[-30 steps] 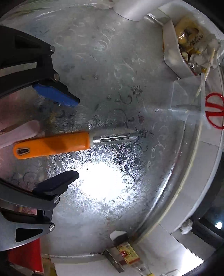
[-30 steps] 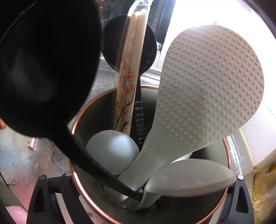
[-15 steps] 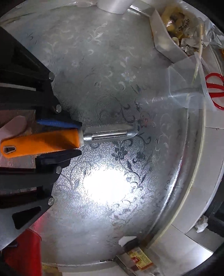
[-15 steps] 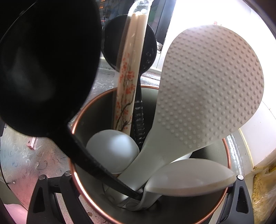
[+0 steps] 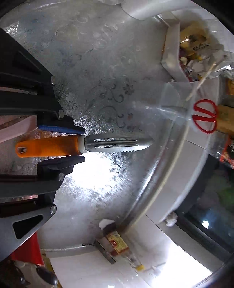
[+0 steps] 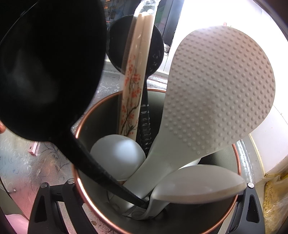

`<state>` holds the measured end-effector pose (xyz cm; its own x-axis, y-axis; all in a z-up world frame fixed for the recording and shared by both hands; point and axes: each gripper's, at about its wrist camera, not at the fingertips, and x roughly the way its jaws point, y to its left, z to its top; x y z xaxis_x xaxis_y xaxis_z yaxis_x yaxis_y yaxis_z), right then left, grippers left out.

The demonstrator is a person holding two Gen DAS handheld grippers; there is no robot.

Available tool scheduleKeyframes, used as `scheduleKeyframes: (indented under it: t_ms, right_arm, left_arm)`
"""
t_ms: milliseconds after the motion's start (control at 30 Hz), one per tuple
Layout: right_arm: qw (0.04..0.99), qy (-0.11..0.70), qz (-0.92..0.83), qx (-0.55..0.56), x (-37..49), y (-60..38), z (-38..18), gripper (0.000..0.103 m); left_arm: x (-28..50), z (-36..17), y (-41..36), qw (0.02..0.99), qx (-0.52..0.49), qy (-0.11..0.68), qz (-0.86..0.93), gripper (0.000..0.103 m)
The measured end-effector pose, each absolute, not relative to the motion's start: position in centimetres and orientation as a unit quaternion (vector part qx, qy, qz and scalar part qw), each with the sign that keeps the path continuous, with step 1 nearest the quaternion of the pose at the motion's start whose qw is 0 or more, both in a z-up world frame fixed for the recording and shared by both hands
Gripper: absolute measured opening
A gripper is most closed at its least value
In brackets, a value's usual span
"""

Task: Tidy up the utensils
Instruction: 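Close the left gripper on the orange peeler's handle, then lift the peeler upright and carry it over the red holder with the left gripper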

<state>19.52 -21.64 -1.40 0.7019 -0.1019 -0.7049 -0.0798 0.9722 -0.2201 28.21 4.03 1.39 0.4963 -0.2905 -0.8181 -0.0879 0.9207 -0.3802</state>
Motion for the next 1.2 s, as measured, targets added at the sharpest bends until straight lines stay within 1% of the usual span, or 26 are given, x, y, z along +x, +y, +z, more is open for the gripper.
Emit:
scheduleKeyframes:
  t_ms: [300, 800, 1200]
  right_arm:
    - [0.915, 0.387, -0.007, -0.116, 19.7, -21.5, -1.5, 0.097]
    - [0.914, 0.389, -0.007, -0.114, 19.5, -21.6, -2.2, 0.097]
    - [0.914, 0.389, -0.004, -0.114, 19.6, -21.7, -2.4, 0.097]
  left_arm:
    - [26.2, 5.4, 3.5, 0.874, -0.18, 0.443, -0.082, 0.024]
    - [24.2, 10.6, 1.8, 0.894, -0.173, 0.392, -0.131, 0.024]
    - [20.9, 16.9, -1.6, 0.897, -0.173, 0.315, -0.258, 0.024]
